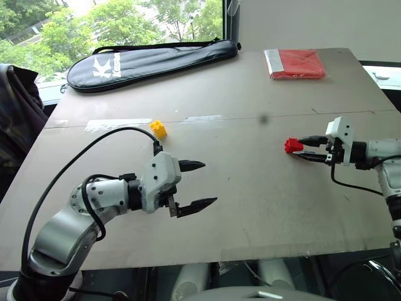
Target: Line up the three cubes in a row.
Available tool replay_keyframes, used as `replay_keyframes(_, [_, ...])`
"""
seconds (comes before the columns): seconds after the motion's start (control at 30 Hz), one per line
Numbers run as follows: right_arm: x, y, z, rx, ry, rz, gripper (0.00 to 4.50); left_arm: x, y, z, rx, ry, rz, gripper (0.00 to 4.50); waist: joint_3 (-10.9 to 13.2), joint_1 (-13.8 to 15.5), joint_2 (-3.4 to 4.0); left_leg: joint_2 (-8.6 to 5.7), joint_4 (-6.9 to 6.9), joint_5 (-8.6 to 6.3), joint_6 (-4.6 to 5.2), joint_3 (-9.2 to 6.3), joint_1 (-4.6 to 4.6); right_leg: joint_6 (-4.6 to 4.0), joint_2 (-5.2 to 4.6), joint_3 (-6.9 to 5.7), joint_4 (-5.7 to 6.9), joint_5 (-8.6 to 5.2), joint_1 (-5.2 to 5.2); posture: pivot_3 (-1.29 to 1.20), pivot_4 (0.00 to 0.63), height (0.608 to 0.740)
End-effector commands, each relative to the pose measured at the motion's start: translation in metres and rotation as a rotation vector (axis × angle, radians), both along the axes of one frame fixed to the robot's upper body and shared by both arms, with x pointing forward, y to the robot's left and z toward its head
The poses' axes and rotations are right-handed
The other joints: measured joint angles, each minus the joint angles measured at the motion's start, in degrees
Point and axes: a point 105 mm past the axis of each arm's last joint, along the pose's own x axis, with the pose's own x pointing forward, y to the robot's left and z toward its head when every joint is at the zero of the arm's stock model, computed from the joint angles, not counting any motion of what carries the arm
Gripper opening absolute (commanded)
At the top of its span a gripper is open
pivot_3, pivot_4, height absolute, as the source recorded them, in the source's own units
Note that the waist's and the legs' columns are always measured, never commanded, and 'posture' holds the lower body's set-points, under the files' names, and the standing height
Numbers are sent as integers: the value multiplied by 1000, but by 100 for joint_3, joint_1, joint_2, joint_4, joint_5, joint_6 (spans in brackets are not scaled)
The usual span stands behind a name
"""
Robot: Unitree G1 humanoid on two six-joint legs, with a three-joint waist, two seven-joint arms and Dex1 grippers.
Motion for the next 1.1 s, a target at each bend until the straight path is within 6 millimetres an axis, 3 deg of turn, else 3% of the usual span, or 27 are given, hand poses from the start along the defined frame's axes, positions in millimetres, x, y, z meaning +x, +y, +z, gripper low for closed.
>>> replay_keyframes(0.03, [10,1,11,-151,-18,46,2089,0,-4,5,-7,-35,-27,4500,1,-9,-3,2,0,0,0,0,0,0,3,0,0,0,0,0,150,712])
replay_keyframes(0.23, [19,6,16,-372,111,152,2089,-1,-5,5,-8,-47,-11,4500,3,4,-3,4,-1,1,-2,1,-22,0,0,0,-2,0,-23,0,150,712])
replay_keyframes(0.47, [29,13,20,-499,187,204,2089,-6,-4,3,-15,-54,31,4500,4,5,-5,3,-6,0,-3,3,-30,0,-3,3,-4,0,-37,0,150,712])
replay_keyframes(1.1, [42,31,14,-612,220,227,2089,-8,-5,1,-25,-59,69,4500,5,-2,-4,2,-5,2,-5,4,-29,-1,-1,7,4,1,-42,0,150,712])
